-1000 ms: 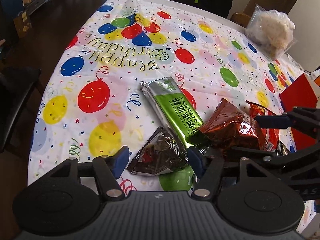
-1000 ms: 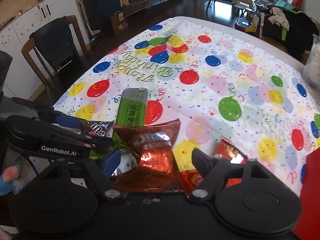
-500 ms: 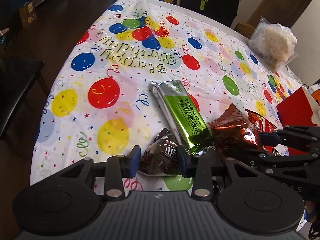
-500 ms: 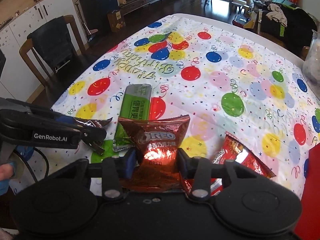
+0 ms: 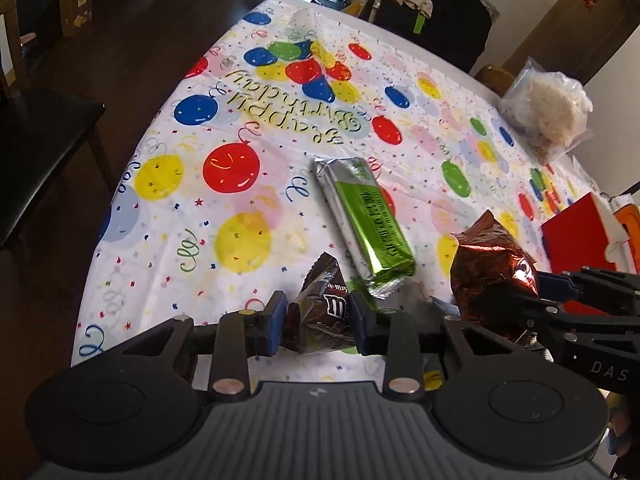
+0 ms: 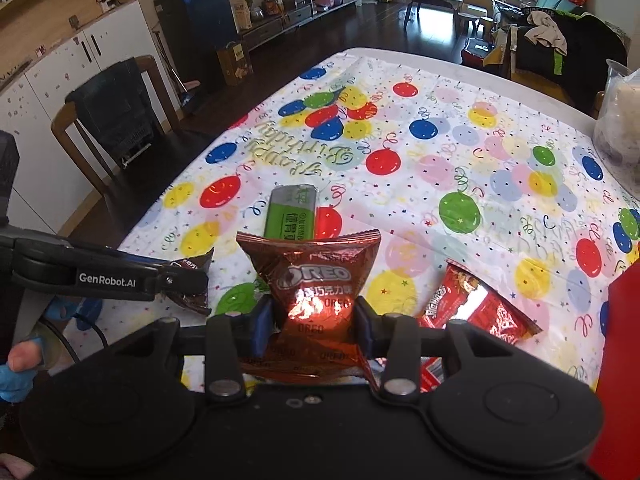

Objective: Organize snacks
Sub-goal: 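Grasp the brown M&M's packet with the left tool while the right tool grasps the red Oreo packet, then carry both packets into the red box and open both tools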

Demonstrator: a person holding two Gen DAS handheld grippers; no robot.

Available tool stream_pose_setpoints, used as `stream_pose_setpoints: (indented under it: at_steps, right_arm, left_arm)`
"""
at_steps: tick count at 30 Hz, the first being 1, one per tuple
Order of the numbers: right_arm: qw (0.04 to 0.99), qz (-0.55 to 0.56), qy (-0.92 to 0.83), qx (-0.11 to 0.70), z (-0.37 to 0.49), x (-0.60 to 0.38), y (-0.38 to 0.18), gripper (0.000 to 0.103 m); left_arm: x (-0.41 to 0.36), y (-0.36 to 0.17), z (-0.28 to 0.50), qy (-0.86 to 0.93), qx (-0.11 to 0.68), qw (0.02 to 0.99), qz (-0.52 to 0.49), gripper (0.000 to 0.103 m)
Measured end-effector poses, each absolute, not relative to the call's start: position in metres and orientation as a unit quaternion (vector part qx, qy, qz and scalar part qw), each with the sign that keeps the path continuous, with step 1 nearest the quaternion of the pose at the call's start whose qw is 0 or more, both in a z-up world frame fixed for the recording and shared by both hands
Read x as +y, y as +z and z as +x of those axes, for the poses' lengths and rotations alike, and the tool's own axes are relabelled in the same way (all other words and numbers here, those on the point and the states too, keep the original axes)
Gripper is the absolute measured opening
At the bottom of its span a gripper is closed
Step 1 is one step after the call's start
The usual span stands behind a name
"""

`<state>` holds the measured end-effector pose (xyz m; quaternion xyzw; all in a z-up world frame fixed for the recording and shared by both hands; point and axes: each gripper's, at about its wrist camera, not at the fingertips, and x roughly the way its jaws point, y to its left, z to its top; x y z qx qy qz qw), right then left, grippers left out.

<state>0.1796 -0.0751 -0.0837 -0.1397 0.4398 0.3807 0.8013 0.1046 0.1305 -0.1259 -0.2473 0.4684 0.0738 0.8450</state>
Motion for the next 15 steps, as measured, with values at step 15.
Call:
stream_pose_setpoints:
  at_steps: [15]
  right_arm:
    - [0.825, -0.105, 0.369, 0.415, 0.17, -0.131, -0.031, 0.04]
  left_arm:
    - [0.08, -0.057, 0.096, 0.049, 0.426, 0.875, -0.225, 0.033]
